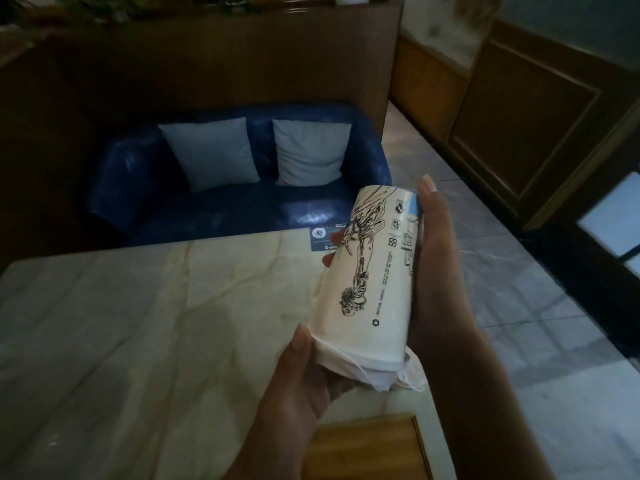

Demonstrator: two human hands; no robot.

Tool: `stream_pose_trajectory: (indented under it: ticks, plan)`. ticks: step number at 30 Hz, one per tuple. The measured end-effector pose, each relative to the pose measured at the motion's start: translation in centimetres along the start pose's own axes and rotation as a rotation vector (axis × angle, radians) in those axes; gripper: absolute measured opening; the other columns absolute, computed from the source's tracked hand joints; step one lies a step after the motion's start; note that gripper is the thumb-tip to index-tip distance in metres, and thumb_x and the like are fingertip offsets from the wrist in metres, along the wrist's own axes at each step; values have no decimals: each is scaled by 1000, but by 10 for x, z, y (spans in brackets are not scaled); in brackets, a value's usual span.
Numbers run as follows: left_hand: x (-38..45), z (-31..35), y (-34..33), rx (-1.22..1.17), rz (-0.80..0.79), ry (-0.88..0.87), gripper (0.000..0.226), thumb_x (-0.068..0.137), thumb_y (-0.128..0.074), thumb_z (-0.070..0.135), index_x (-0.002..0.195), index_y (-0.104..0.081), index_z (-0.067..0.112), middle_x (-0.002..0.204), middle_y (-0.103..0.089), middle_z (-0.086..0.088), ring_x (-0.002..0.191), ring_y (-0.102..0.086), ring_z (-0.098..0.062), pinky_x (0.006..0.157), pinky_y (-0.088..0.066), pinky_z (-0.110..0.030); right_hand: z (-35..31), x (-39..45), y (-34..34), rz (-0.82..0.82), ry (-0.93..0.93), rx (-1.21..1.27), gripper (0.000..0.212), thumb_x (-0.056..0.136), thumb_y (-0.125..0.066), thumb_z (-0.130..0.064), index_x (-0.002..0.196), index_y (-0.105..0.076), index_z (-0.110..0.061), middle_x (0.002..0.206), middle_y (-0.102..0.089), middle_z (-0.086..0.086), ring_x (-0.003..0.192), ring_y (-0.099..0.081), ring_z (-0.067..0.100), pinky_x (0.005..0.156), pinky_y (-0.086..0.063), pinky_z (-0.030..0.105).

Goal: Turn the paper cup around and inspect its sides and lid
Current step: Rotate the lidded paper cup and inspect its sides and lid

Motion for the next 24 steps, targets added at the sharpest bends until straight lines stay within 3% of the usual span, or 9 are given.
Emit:
stream_pose_trajectory:
  ticks: [2, 4, 11, 13, 15, 17, 20, 22, 24]
  plan:
    - [-1, -4, 4, -27, -13, 57, 73, 29, -96, 47, 92, -80, 14, 107, -75, -15, 98, -70, -39, 77, -55, -63, 0, 0, 0, 6, 3, 10, 61, 89, -50, -72, 99, -84, -23, 100, -82, 15, 87, -81, 27, 71, -64, 38]
    - [-1, -3, 5, -35, -29, 84, 75, 31, -97, 46, 96, -79, 14, 111, -73, -17, 104, -66, -44, 83, -48, -69, 0, 1, 1, 10, -2, 13, 62, 85, -53, -74, 101, -84, -23, 104, -82, 17, 90, -81, 29, 72, -63, 39]
    - [-5, -2, 5, -137, -167, 191, 67, 43, -96, 37, 101, -77, 10, 109, -73, -19, 96, -71, -40, 71, -60, -52, -3, -1, 1, -25, -25, 22, 63, 94, -45, -71, 97, -84, -22, 93, -83, 16, 81, -81, 28, 69, -64, 38]
    - [-7, -4, 8, -163, -212, 205, 65, 54, -93, 35, 110, -73, 9, 118, -69, -20, 106, -67, -40, 86, -54, -60, -3, -2, 0, -34, -24, 42, 62, 96, -44, -69, 93, -85, -22, 88, -82, 15, 76, -81, 26, 65, -64, 37]
    - [-9, -3, 4, -176, -304, 208, 56, 83, -74, 33, 128, -59, 3, 134, -57, -23, 123, -54, -43, 107, -36, -60, -3, -2, -2, -37, -34, 64, 64, 94, -46, -69, 96, -83, -17, 87, -81, 17, 75, -80, 28, 65, -64, 38]
    - [-8, -1, 6, -196, -232, 235, 61, 89, -65, 36, 135, -49, 0, 142, -46, -29, 125, -46, -51, 106, -33, -62, -2, -2, -5, -48, -47, 76, 68, 89, -48, -71, 102, -80, -12, 90, -80, 21, 76, -79, 32, 69, -65, 42]
    - [-3, -6, 15, -205, -180, 242, 83, 60, -89, 38, 129, -58, 4, 144, -41, -32, 115, -49, -55, 99, -36, -67, -1, -1, -4, -85, -29, 71, 67, 90, -47, -70, 102, -81, -13, 90, -80, 22, 76, -78, 33, 69, -65, 42]
    - [-7, -3, 11, -337, -315, 259, 67, 77, -77, 37, 131, -56, 4, 143, -47, -27, 125, -47, -51, 108, -24, -65, -2, -2, -4, -90, -26, 78, 67, 94, -43, -69, 100, -83, -16, 91, -81, 22, 77, -79, 32, 69, -65, 41]
    - [-4, -3, 11, -253, -327, 248, 58, 95, -54, 39, 139, -46, 2, 144, -45, -25, 132, -40, -47, 113, -17, -61, -2, -4, -6, -96, -29, 62, 68, 95, -40, -69, 102, -83, -17, 92, -81, 20, 79, -79, 31, 70, -65, 41]
Point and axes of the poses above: each hand's wrist, its own x-axis towards the middle knuckle, its own y-axis out of the back of the hand, z = x × y, the point moved 1 cm from there along x, towards the middle knuckle
